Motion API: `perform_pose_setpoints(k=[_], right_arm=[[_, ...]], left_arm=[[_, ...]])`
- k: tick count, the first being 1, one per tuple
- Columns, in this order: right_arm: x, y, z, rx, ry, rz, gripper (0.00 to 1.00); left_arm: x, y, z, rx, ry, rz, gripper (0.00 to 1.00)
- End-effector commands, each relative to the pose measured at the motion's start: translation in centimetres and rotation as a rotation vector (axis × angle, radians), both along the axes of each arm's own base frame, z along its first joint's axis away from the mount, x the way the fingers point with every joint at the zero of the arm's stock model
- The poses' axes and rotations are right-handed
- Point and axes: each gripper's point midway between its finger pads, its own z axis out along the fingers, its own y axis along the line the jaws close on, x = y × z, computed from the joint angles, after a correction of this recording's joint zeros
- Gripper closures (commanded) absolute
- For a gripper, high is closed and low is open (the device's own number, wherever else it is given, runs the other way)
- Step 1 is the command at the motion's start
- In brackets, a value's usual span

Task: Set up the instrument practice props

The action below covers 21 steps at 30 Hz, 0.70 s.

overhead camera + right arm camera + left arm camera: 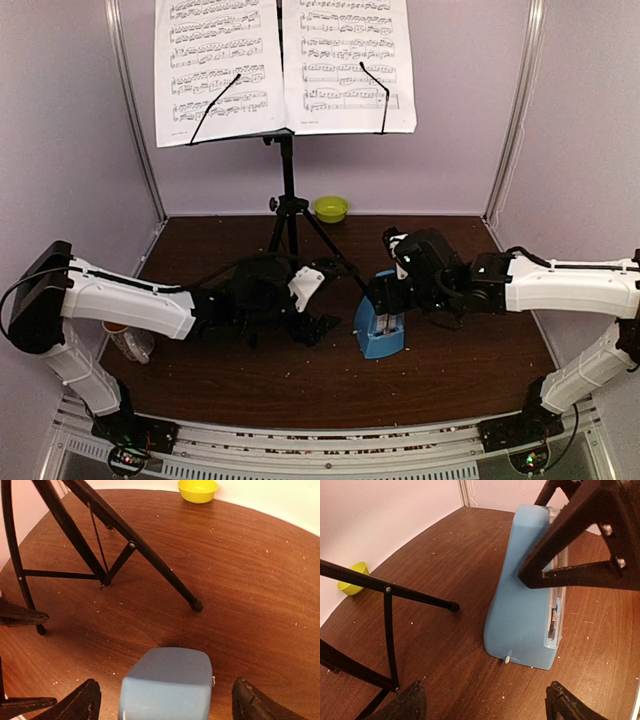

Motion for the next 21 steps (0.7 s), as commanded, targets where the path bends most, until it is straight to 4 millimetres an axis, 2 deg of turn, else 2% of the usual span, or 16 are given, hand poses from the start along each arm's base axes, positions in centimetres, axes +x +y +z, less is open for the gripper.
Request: perform_pose_setpoints(k=[1,4,8,11,13,16,18,21], right_arm=[[0.1,0.9,3.4,0.1,-0.045,0.008,0.03],[-0.4,0.3,5.2,0.163,-0.052,0.026,0.01],[-0.9,-2.3,7.2,0.285,-0.072,0.025,0.03],[-0.9,-5.0,6.7,0.327,-0.055,-0.007,0.1],[-0.7,-6.8,4.8,0.332,-0.012,-0.05,0.18],[-0.3,-9.4,0.3,0.317,0.1,-0.14,0.35],[-0.3,-10.2,-2.8,0.292,0.169,-0.165,0.46],[-0.4,-10.1,-5.8,0.264,0.236,-0.168,0.6]], left_arm=[[0.0,0.8,0.7,-0.018,-0.007,0.024,0.15],[0.0,1.0,1.0,-0.023,-0.013,0.024,0.15],[-0.2,1.2,1.4,-0.033,-0.014,0.023,0.15],[-0.3,1.4,1.5,-0.042,-0.01,0.025,0.15],[-0.4,1.5,1.6,-0.046,-0.008,0.022,0.15],[-0.5,1.5,1.5,-0.043,-0.006,0.019,0.16],[-0.6,1.5,1.7,-0.044,-0.007,0.016,0.16],[-0.6,1.5,1.7,-0.044,-0.005,0.015,0.16]])
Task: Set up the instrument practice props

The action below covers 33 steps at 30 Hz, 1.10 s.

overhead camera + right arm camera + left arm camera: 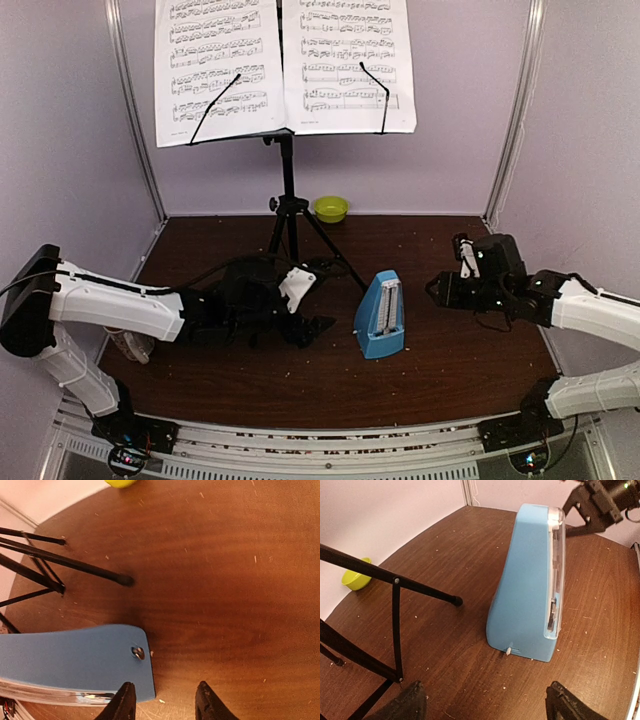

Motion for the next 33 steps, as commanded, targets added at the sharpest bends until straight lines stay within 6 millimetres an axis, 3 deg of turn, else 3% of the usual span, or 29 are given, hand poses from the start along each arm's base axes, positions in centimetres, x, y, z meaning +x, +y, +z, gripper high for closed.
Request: perform_pose_setpoints(k=[1,6,11,15,28,33], right_arm=[[-0.9,0.8,-4.4,0.01,0.132,0.045,0.63],[-0.6,2.6,-7.2,0.019,0.175,0.114,0.76],[-0.3,4.9,-8.4,0.069,0.191,0.196,0.8],[-1.3,6.8,-9.1,0.077,0.207,0.275,0.81],[-5.6,15.1,-6.8,0.173,0.148,0.49,0.81],[-5.5,14.2,-6.0,0.16,0.1,0.46,0.81]], left_arm=[[0.0,0.1,1.3,-0.042,-0.011,0.001,0.16],[0.0,0.0,1.5,-0.046,-0.007,-0.002,0.16],[0.0,0.0,1.8,-0.051,-0.005,0.0,0.16],[0.0,0.0,2.7,-0.063,-0.011,0.003,0.16],[-0.7,-0.2,6.7,-0.154,0.014,-0.018,0.12],[-1.2,-1.5,8.1,-0.207,0.035,-0.036,0.1]])
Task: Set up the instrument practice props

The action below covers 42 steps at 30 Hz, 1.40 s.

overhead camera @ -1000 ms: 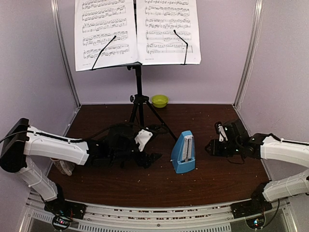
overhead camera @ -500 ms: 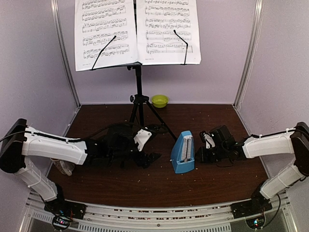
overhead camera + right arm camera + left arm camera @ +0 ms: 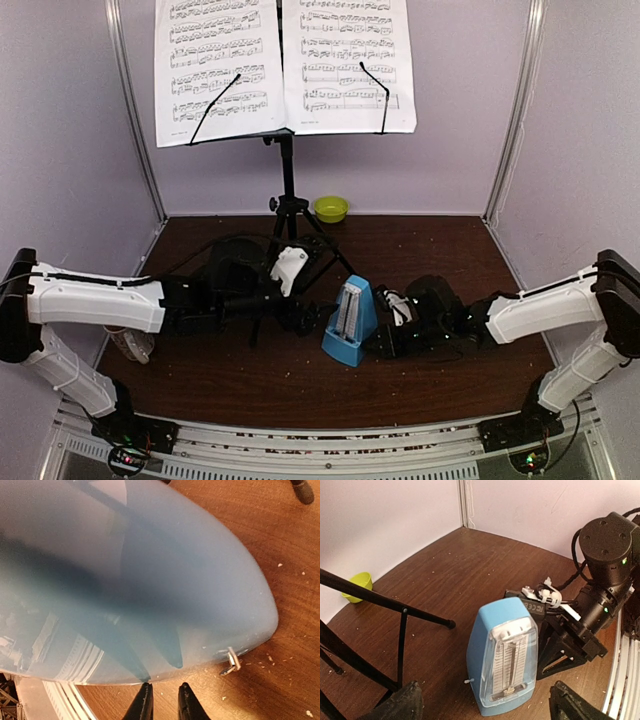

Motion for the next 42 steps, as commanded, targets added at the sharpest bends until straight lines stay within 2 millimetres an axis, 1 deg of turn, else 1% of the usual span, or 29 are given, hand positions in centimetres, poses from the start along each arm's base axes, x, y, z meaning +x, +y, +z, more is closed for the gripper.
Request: perform_pose_setpoints(k=[1,4,8,11,12,17,24,26,27,31,33,35,36,37,40,41,42], right_arm=[[1.1,-0.2,2.9,0.057,-0.094,-0.044,0.8],[1.0,-1.4,3.8,0.057,-0.139,-0.069,0.77],[1.2,-3.7,4.8,0.045,-0.198,-0.128,0.74],[1.6,-5.3,5.3,0.027,-0.238,-0.183,0.72],[1.7,-5.8,5.5,0.021,-0.25,-0.199,0.71],[2.3,-8.1,5.9,0.006,-0.295,-0.285,0.65],[3.2,-10.9,7.4,-0.003,-0.382,-0.418,0.55],[3.3,-11.4,7.9,-0.01,-0.404,-0.436,0.52],[3.4,-11.5,8.2,-0.016,-0.414,-0.441,0.51],[3.6,-12.0,8.6,-0.053,-0.429,-0.446,0.47],[3.8,-12.2,8.6,-0.066,-0.433,-0.457,0.42],[4.0,-12.3,8.7,-0.075,-0.438,-0.467,0.42],[4.1,-12.6,8.7,-0.076,-0.438,-0.486,0.41],[4.2,-12.9,8.6,-0.075,-0.437,-0.512,0.37],[4.3,-14.3,8.4,-0.052,-0.434,-0.594,0.15],[4.0,-14.4,8.3,-0.034,-0.438,-0.594,0.1],[3.8,-14.2,8.4,-0.009,-0.445,-0.581,0.09]], left_arm=[[-0.3,-1.7,3.3,-0.114,0.009,-0.014,0.09],[0.1,-2.7,3.4,-0.138,0.037,0.006,0.07],[0.4,-4.3,3.2,-0.145,0.067,0.013,0.06],[0.8,-5.3,2.6,-0.14,0.092,0.025,0.05],[1.0,-5.7,1.9,-0.127,0.105,0.032,0.05],[2.3,-6.6,0.2,-0.103,0.144,0.099,0.04],[3.9,-6.6,-2.6,-0.05,0.164,0.226,0.07],[4.1,-6.8,-3.1,-0.051,0.168,0.249,0.09],[4.3,-6.8,-3.5,-0.051,0.172,0.264,0.11],[4.7,-7.0,-4.9,-0.044,0.187,0.298,0.17],[4.9,-7.1,-5.4,-0.041,0.187,0.303,0.22],[4.9,-7.2,-5.8,-0.041,0.19,0.31,0.3],[5.0,-7.2,-5.9,-0.043,0.191,0.314,0.32],[5.0,-7.3,-5.9,-0.045,0.193,0.318,0.37],[5.1,-7.2,-5.4,-0.048,0.193,0.328,0.47],[5.0,-7.2,-5.0,-0.052,0.193,0.332,0.51],[5.1,-7.2,-4.5,-0.057,0.187,0.333,0.55]])
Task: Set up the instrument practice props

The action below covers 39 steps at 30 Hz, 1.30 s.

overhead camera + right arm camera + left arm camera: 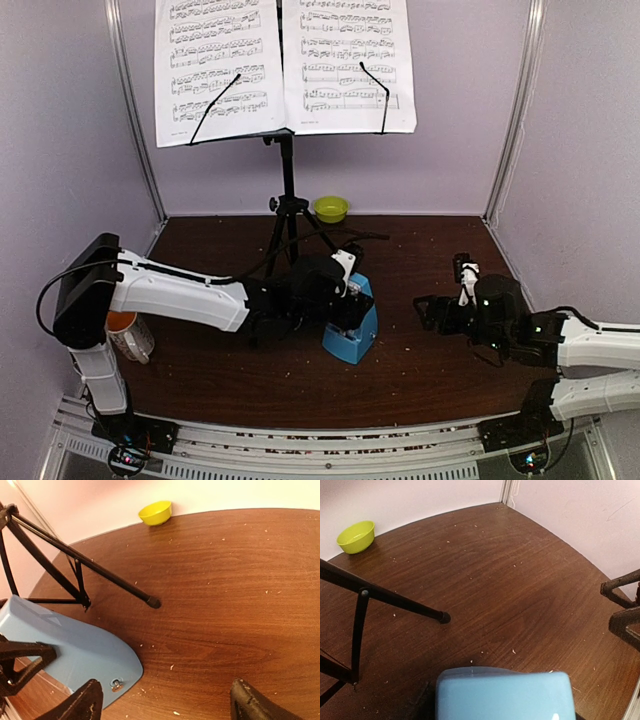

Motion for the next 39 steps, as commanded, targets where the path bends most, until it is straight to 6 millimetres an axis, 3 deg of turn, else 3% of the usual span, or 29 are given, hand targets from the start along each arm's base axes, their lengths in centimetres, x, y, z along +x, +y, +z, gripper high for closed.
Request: perform_pose_setpoints(k=[1,6,12,16,21,31,39], right_arm=[[-0.3,-1.1,0.6,0.068,-0.057,-0.032,0.09],[-1.6,0.9,0.3,0.121,-0.083,0.114,0.18],[-2.4,2.1,0.6,0.102,-0.152,0.193,0.32],[-2.4,2.5,1.1,0.054,-0.23,0.228,0.39],[-2.5,4.4,1.7,0.014,-0.297,0.309,0.47],[-3.8,10.1,3.0,0.02,-0.371,0.449,0.53],[-5.0,14.7,3.4,0.003,-0.393,0.523,0.54]], left_arm=[[1.1,0.3,2.0,-0.023,-0.027,0.06,0.59],[0.7,0.6,5.8,0.007,-0.139,0.058,0.69],[0.3,1.5,9.9,0.219,-0.281,0.107,0.77],[0.1,2.7,11.2,0.323,-0.295,0.154,0.8],[-0.3,3.8,12.5,0.334,-0.25,0.179,0.81],[-0.9,4.9,16.4,0.265,-0.235,0.182,0.83],[-1.3,5.1,17.6,0.238,-0.236,0.162,0.84]])
